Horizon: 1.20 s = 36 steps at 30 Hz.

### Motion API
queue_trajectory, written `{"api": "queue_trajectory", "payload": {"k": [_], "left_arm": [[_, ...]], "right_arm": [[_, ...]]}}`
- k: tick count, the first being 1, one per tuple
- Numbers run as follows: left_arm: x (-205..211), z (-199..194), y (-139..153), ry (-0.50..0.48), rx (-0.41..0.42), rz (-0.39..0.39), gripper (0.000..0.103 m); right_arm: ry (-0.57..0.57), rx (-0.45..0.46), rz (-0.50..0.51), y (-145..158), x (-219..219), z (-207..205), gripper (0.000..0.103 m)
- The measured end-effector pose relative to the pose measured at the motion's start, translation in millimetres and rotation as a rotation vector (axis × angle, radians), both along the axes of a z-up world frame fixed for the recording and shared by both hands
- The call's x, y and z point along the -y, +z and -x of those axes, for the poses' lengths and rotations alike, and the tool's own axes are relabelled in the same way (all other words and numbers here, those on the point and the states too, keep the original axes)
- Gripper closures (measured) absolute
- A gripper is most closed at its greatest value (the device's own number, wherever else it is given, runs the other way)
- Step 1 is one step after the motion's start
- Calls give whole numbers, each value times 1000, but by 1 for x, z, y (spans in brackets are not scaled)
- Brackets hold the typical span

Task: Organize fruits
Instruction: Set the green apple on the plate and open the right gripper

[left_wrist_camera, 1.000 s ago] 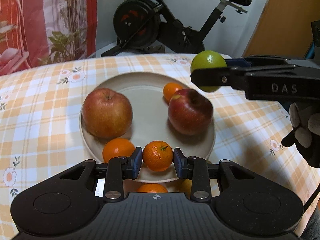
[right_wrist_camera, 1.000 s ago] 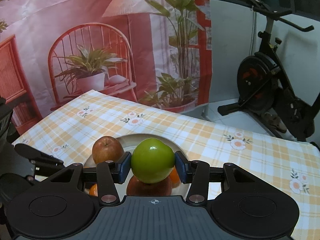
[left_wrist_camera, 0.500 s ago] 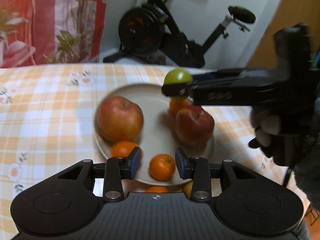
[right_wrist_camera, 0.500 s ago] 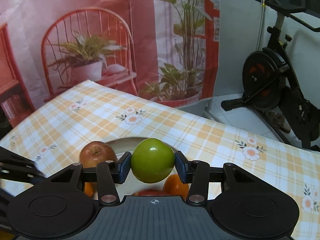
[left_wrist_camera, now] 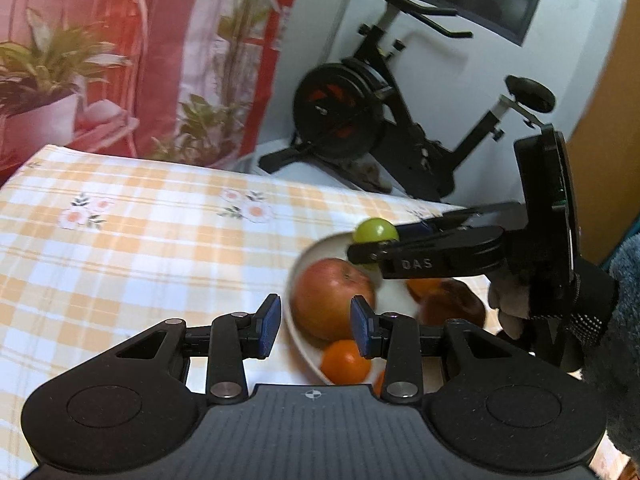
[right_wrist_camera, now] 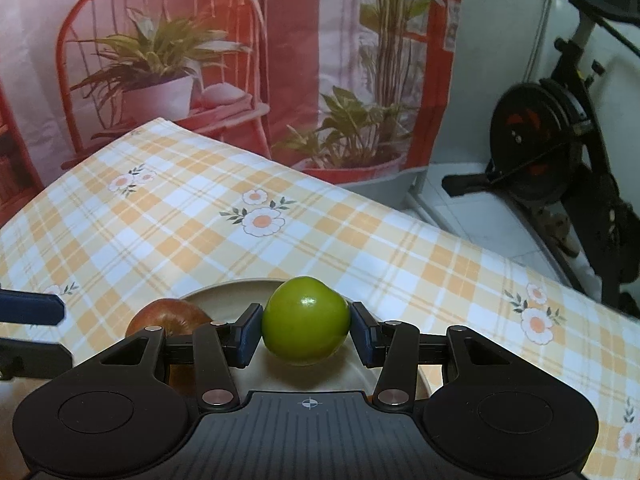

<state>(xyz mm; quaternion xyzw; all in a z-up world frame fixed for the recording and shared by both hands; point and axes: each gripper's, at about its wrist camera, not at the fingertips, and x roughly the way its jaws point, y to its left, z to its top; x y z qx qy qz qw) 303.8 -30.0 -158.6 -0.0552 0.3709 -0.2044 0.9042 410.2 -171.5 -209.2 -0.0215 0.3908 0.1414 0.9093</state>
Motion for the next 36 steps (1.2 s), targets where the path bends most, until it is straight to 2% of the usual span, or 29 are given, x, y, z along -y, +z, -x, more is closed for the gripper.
{"api": "queue_trajectory", "payload": {"k": [8, 12, 18, 29, 36], "left_arm": [[-11, 1, 0, 43, -5, -2, 63], [-17, 3, 0, 52, -5, 1, 63], [-21, 9, 6, 66, 7, 3, 63], [-25, 36, 19, 62, 42, -20, 63], [-25, 53, 22, 62, 52, -43, 63]], "right_arm": [[-30, -38, -45, -7, 0, -7, 59], [-52, -18, -83, -1, 2, -5, 59], [-66, 21, -81, 14, 6, 8, 59], [-93, 113, -109, 41, 24, 70, 59], [-115, 166, -133, 42, 30, 121, 59]]}}
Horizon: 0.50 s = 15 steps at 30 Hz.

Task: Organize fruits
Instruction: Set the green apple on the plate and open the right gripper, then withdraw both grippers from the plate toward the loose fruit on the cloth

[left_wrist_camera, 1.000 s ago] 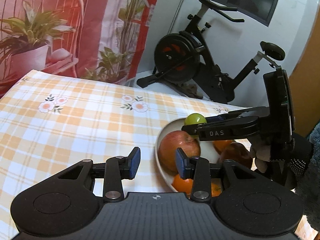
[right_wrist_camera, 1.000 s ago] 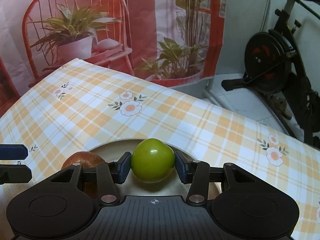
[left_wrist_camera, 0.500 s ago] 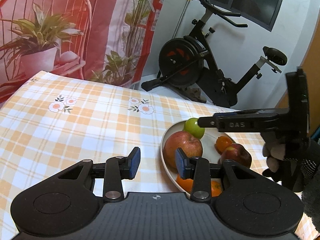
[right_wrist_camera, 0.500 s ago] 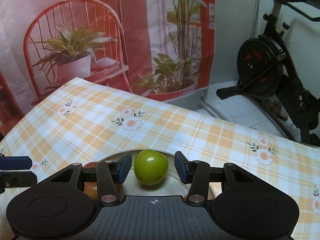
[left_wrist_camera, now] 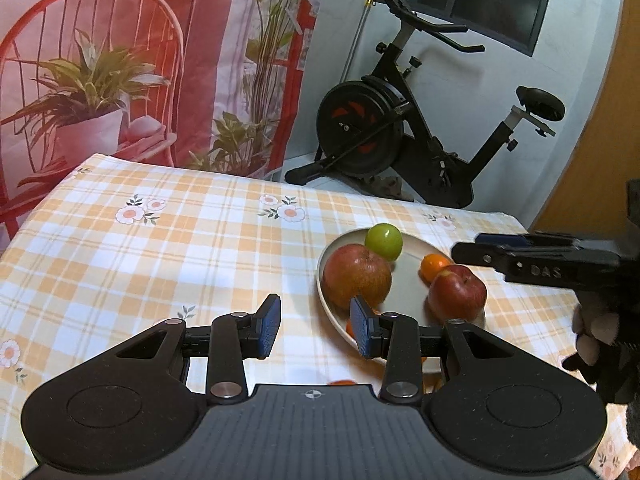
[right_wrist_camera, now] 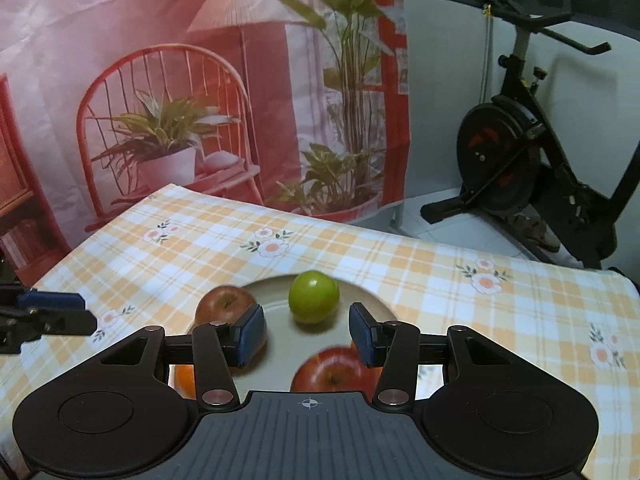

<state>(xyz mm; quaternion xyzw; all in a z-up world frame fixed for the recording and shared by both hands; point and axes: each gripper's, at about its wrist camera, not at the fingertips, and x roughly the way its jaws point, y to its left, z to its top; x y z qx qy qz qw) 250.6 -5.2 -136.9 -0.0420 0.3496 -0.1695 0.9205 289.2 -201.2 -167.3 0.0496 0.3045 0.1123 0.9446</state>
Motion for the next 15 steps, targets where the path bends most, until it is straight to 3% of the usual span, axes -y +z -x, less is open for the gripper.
{"api": "queue_trajectory", "payload": {"k": [15], "left_arm": [[-5, 37, -1, 31, -19, -1, 63]], "right_arm": [[-11, 58, -27, -4, -10, 86, 58]]}}
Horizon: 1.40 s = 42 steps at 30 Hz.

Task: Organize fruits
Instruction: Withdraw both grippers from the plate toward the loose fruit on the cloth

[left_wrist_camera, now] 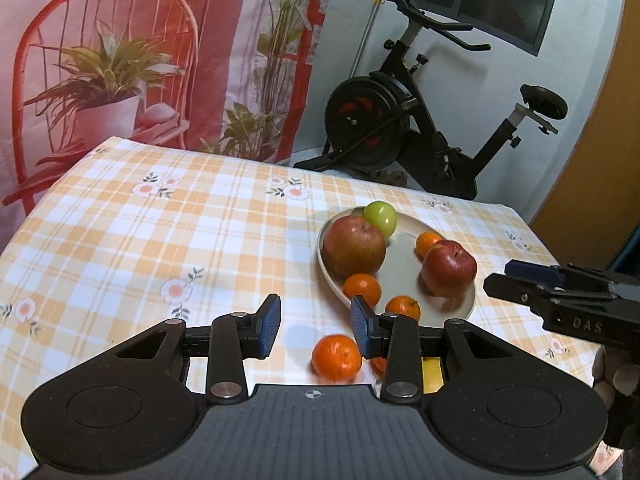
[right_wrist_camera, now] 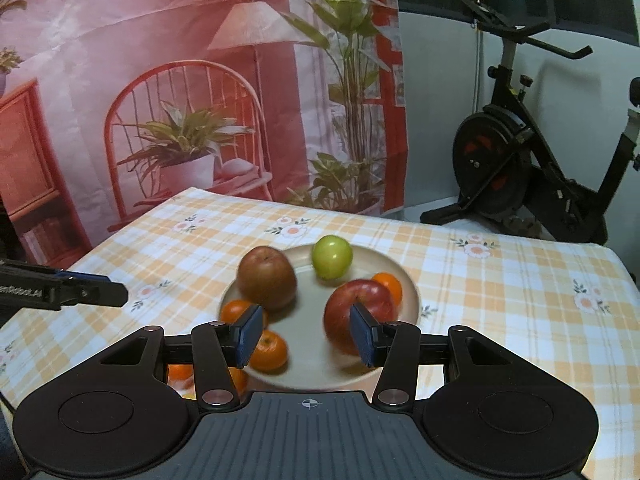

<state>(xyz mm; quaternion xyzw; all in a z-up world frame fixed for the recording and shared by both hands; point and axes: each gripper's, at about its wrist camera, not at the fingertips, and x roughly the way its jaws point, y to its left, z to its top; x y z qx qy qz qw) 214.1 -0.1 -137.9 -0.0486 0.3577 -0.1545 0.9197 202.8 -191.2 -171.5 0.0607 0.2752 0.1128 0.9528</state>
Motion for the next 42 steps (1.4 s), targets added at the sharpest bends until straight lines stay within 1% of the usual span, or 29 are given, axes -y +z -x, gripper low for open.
{"api": "queue_trajectory", "payload": {"k": [6, 12, 15, 22, 28, 32, 36, 42], "left_arm": [[3, 7, -4, -10, -17, 0, 63], [16, 8, -11, -63, -37, -10, 63], [19, 10, -11, -74, -36, -14, 63], [13, 14, -1, -59, -22, 5, 63], [8, 17, 9, -47, -8, 7, 63], [2, 15, 19, -47, 15, -17, 63], [-11, 10, 36, -42, 59, -71, 63], [-41, -3, 59, 13, 106, -132, 63]], "right_arm": [[16, -14, 30, -8, -15, 21, 56], [23, -31, 41, -13, -20, 34, 55], [4, -16, 51, -10, -19, 37, 55], [-44, 18, 12, 2, -3, 47, 54], [-48, 16, -1, 2, -1, 54, 54], [-56, 8, -25, 0, 0, 57, 54], [-59, 1, -39, -3, 1, 60, 54], [-54, -31, -60, -15, -2, 59, 54]]}}
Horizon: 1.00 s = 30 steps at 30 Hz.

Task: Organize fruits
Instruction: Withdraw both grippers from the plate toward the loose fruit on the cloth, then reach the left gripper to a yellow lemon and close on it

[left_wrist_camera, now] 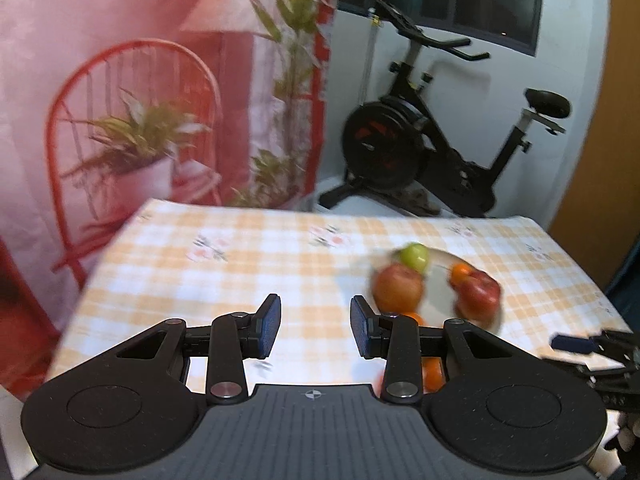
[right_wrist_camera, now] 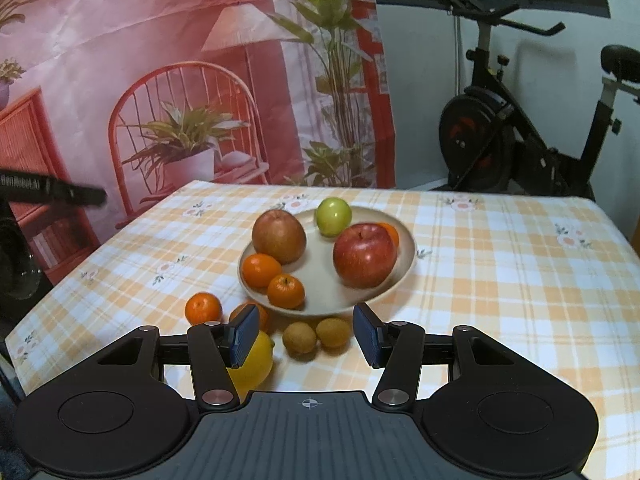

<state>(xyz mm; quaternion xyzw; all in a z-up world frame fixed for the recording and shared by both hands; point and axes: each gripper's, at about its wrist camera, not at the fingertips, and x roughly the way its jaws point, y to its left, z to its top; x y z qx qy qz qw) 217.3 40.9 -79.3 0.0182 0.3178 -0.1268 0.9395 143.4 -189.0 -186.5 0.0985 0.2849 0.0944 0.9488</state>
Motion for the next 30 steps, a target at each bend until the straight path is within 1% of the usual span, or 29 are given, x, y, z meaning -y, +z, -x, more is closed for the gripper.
{"api": "queue_trajectory", "payload": {"k": [3, 6, 8, 10, 17, 22, 26, 28, 30], "left_arm": [[-12, -7, 5, 40, 14, -22, 63], [-15, -13, 0, 42, -10, -20, 63], [-8, -14, -9, 18, -33, -17, 63], [0, -14, -20, -10, -65, 3, 63], [46, -23, -59, -121, -186, 82, 63], [77, -24, -81, -186, -248, 86, 63], [89, -21, -92, -217, -277, 81, 64], [92, -22, -97, -228, -301, 101, 64], [95, -22, -100, -237, -320, 101, 66]], "right_arm": [[6, -22, -6, -9, -4, -1, 54], [21, -52, -9, -18, -9, -5, 54], [37, -79, -4, -25, -13, -8, 54], [55, -108, -14, -30, -16, -11, 54], [70, -152, -30, -39, -16, -14, 54], [74, -172, -35, -42, -14, -15, 54], [84, -185, -38, -47, -14, -15, 54], [90, -189, -3, -50, -19, -15, 54], [108, -188, 33, -52, -25, -14, 52]]}}
